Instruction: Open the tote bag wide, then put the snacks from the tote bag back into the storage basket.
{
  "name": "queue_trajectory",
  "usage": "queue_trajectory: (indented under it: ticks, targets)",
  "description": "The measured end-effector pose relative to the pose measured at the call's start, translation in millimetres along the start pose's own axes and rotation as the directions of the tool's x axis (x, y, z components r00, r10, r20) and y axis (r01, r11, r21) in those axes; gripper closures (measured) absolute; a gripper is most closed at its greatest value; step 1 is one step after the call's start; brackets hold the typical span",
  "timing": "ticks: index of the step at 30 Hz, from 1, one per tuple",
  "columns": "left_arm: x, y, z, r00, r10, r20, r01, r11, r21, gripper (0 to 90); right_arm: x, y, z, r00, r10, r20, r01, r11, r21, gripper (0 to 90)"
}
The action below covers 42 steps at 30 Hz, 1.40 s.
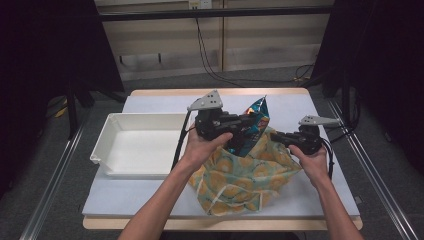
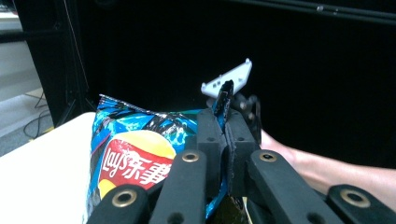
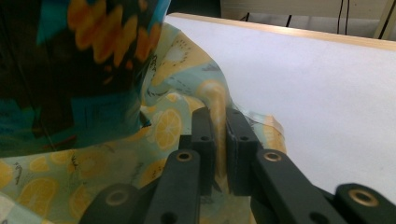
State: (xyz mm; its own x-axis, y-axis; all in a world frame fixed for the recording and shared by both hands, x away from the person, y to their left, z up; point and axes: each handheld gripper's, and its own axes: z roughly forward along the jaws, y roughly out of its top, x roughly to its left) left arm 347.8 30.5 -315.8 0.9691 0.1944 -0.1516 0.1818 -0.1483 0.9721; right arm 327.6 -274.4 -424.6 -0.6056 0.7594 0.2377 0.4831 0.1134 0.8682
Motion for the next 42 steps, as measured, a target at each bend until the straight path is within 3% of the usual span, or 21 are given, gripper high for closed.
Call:
queue_trajectory:
  ticks: [10,18,20,28,31,32,34,37,42]
  targets:
    - [0.3,20.0,7.6,0.9999,0.015,0.0,-0.015,0.9998,-0.015,87.3,-0.4,-0.1,-2.0,1.0,-0.005,-0.008,0.005,1.0,-0.008,79.3]
    - [2.6,34.0,6.8,0.9997,0.023,-0.009,-0.024,0.9993,-0.029,87.3,2.4,0.4,-5.5,0.9998,-0.014,-0.012,0.013,1.0,-0.024,69.7]
    - [1.4,39.3,6.2,0.9996,0.026,-0.011,-0.027,0.999,-0.036,87.3,3.2,-0.2,-8.0,0.9997,-0.012,-0.021,0.012,1.0,-0.022,60.3]
    - [-8.2,61.2,6.7,0.9983,0.058,-0.005,-0.059,0.9953,-0.077,87.4,7.7,-6.5,-14.0,0.9999,-0.009,-0.009,0.008,1.0,-0.026,52.0]
    - [-8.6,67.2,3.8,0.9974,0.072,-0.01,-0.072,0.9947,-0.073,87.4,11.8,-7.2,-18.5,0.9995,-0.028,-0.012,0.027,0.999,-0.02,47.0]
    - [-8.8,70.2,1.0,0.9987,0.052,0.002,-0.051,0.9942,-0.095,87.4,16.6,-6.8,-22.8,0.9993,-0.036,-0.006,0.036,0.999,-0.028,40.2]
    - [-10.0,71.7,-0.9,0.9985,0.054,0.006,-0.053,0.9943,-0.092,87.4,20.0,-6.8,-27.0,0.9987,-0.052,-0.006,0.051,0.998,-0.036,36.0]
    - [-14.2,76.8,-5.2,0.9969,0.079,-0.002,-0.079,0.9927,-0.092,87.4,21.4,-7.8,-30.7,0.9987,-0.051,-0.003,0.051,0.998,-0.044,32.8]
    - [-10.7,79.3,-17.0,0.9972,0.068,-0.031,-0.071,0.9913,-0.11,87.4,25.9,-11.0,-40.6,0.9987,-0.048,0.014,0.049,0.996,-0.073,22.7]
